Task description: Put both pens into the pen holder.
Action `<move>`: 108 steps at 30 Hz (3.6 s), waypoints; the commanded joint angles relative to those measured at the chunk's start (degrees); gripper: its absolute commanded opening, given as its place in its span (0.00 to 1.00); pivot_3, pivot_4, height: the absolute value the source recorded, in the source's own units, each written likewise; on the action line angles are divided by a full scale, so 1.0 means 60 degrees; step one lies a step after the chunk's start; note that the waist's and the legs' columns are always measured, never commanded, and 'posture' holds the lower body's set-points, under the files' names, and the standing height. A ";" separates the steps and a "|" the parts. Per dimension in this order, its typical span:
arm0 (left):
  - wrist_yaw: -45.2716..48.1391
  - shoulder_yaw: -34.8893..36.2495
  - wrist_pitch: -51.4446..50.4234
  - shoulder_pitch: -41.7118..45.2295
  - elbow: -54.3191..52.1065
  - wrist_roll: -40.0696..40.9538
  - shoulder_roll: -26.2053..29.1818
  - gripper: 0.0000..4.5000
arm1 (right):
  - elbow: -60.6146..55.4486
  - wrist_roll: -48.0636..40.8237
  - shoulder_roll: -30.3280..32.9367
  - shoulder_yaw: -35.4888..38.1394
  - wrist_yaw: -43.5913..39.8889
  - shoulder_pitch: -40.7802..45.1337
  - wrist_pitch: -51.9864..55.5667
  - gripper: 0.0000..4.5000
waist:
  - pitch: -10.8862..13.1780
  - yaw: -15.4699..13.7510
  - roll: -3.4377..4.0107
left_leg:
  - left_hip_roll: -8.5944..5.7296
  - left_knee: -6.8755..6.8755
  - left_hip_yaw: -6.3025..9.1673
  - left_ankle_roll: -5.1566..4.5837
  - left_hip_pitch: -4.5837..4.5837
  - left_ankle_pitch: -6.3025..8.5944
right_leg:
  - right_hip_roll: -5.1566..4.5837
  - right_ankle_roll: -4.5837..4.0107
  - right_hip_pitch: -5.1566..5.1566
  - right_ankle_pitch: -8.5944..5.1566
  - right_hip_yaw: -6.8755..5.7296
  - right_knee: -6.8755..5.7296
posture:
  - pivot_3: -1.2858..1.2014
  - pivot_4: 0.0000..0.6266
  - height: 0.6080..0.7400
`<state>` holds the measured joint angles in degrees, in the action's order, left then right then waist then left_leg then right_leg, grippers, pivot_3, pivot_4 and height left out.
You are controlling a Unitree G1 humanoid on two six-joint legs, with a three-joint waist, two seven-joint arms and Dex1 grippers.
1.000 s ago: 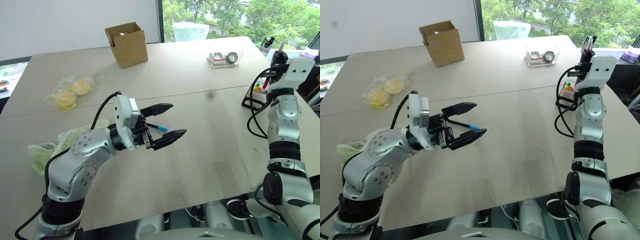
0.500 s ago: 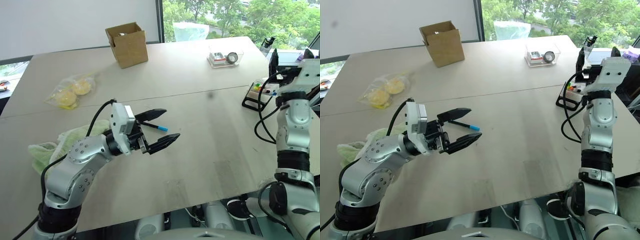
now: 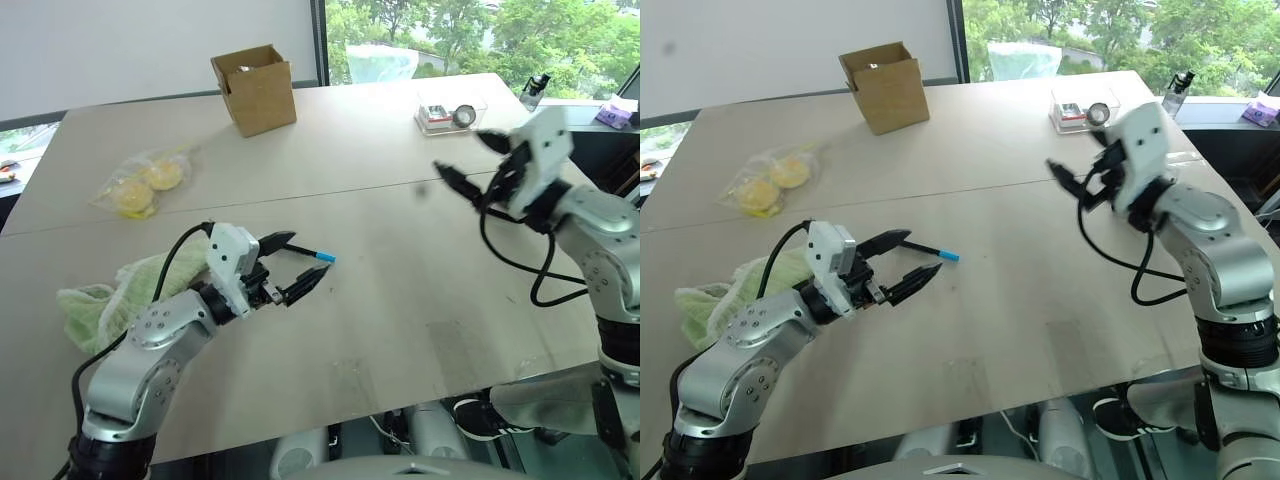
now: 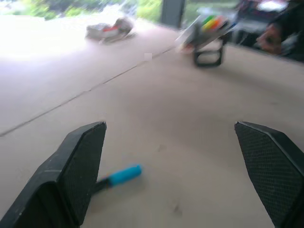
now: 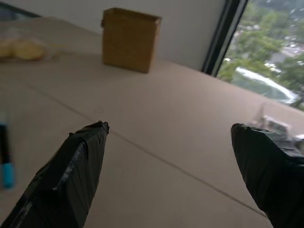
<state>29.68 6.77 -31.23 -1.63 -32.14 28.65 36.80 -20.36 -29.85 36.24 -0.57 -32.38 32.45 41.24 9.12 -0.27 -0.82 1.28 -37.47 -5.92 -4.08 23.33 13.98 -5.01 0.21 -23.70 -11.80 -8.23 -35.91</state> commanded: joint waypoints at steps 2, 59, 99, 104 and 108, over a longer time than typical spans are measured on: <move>0.0959 0.0514 -0.0066 0.0076 0.0113 -0.0223 0.1211 1.00 | -0.0796 -0.0479 0.0517 -0.0302 -0.1931 -0.0552 -0.0567 0.98 | -0.0001 -0.0171 -0.0001 | -0.0001 -0.0003 0.0010 -0.0004 0.0018 0.0004 | -0.0002 -0.0001 -0.0008 -0.0002 -0.0018 0.0010 | 0.52 0.24 1.00; 0.3578 -0.0369 -0.3428 0.3862 0.0893 0.1477 -0.1431 0.01 | -0.0202 -0.8276 -0.2955 0.1979 0.4250 -0.0993 0.3804 1.00 | 0.0019 0.0092 -0.0027 | -0.0019 -0.0163 0.0006 -0.0106 0.0062 0.0067 | -0.0020 0.0035 0.0019 0.0010 -0.0010 -0.0052 | 0.52 0.24 1.00; 0.1732 -0.2733 -0.0856 0.5831 0.2185 -0.0044 -0.3042 0.77 | 0.0438 0.0221 0.1493 0.2939 0.3832 -0.0752 -0.2385 0.00 | 0.0028 -0.0083 -0.0008 | -0.0033 -0.0153 -0.0020 -0.0105 0.0066 0.0065 | 0.0003 0.0081 0.0013 -0.0008 0.0046 -0.0016 | 0.52 0.24 1.00; 0.1721 -0.2837 -0.0498 0.5916 0.2415 -0.0282 -0.3203 0.77 | 0.0606 0.1155 0.1062 0.3030 0.3875 -0.1176 -0.2815 0.00 | 0.0030 -0.0105 -0.0006 | -0.0020 -0.0150 -0.0022 -0.0088 0.0069 0.0055 | 0.0008 0.0080 0.0008 -0.0008 0.0046 -0.0016 | 0.52 0.24 1.00; 0.1694 -0.2754 -0.0496 0.5792 0.2332 -0.0276 -0.3193 0.77 | 0.0475 0.1551 0.0651 0.3114 0.3885 -0.1746 -0.2922 0.00 | 0.0030 -0.0136 -0.0006 | -0.0025 -0.0152 -0.0023 -0.0089 0.0076 0.0055 | -0.0002 0.0081 0.0010 -0.0008 0.0044 -0.0007 | 0.52 0.24 1.00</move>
<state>39.80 -10.22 -35.44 32.87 -16.61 26.99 17.82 -15.70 -21.70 40.36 16.13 -9.57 22.31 25.22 9.30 -1.08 -0.85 1.13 -38.39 -6.06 -4.62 23.79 14.31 -5.02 0.70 -23.63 -11.84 -7.96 -35.94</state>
